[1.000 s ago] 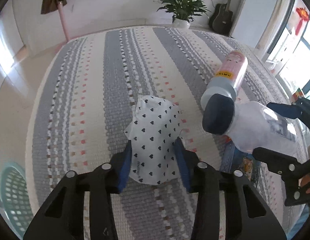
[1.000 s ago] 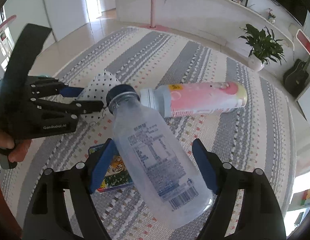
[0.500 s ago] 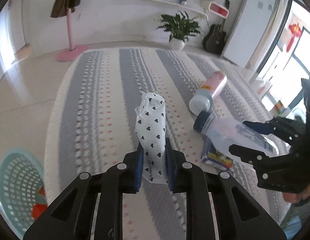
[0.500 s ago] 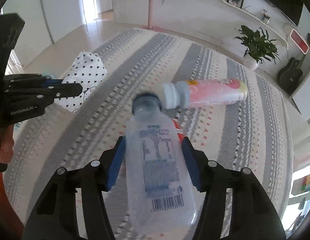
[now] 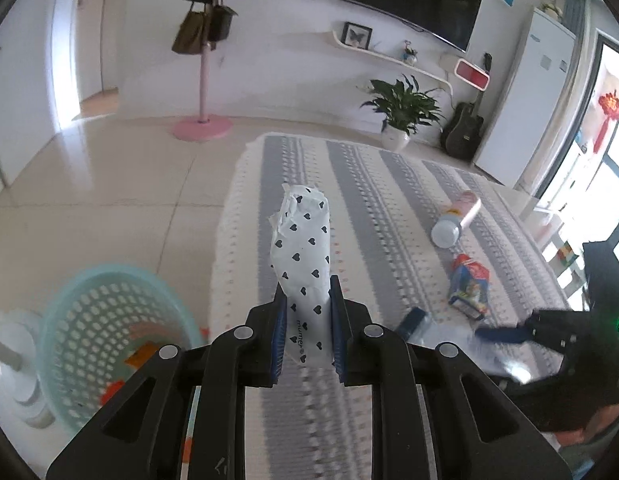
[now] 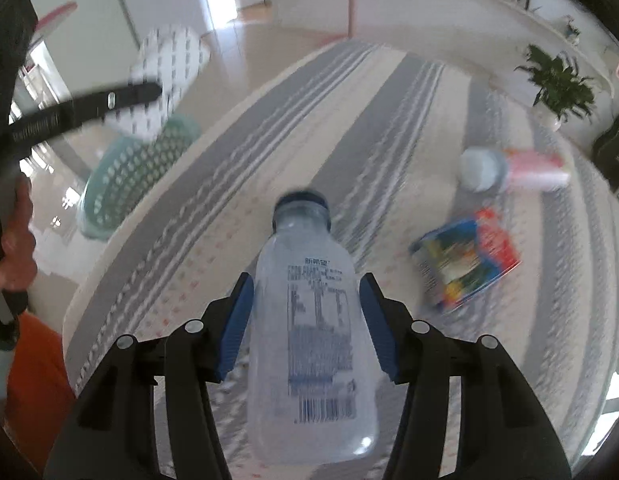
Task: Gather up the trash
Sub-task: 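Carry the heart-print packet and clear bottle to the basket and release both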
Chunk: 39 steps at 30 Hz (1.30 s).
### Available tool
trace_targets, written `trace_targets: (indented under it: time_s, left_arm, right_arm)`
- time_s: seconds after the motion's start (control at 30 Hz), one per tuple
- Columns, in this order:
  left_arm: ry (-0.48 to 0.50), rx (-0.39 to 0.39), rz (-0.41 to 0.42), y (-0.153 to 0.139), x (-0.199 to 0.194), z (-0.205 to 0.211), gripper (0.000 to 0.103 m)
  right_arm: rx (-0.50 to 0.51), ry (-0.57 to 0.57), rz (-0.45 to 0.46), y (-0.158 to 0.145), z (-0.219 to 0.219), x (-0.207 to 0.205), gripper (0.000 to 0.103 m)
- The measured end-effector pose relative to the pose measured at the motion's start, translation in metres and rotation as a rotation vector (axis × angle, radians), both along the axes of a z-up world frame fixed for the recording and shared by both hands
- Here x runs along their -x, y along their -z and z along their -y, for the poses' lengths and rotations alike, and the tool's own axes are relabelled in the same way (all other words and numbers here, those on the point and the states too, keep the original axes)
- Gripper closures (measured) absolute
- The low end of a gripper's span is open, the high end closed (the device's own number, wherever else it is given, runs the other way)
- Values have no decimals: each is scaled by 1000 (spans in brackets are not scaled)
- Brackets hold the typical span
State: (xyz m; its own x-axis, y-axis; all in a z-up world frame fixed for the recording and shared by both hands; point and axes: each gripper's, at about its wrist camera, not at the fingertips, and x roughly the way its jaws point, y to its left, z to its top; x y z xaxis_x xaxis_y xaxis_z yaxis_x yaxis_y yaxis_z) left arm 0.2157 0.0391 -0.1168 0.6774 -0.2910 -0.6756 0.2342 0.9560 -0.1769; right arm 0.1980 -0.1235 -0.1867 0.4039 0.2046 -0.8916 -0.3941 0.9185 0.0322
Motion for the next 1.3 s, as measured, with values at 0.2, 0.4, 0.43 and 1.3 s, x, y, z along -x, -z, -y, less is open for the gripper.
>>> trace_targets:
  time_s: [0.2, 0.4, 0.43, 1.3]
  left_arm:
    - [-14, -22, 10, -2, -1, -10, 85]
    - [-15, 1, 7, 1, 3, -20, 85]
    - [-16, 9, 9, 1, 4, -23, 85]
    - [-445, 163, -47, 2, 27, -233, 84]
  right_arm:
    - [70, -7, -55, 4, -18, 6, 51]
    - [87, -6, -161, 17, -24, -6, 50]
    - [96, 1, -194, 25, -25, -9, 49]
    - [-147, -203, 1, -40, -247, -67, 51]
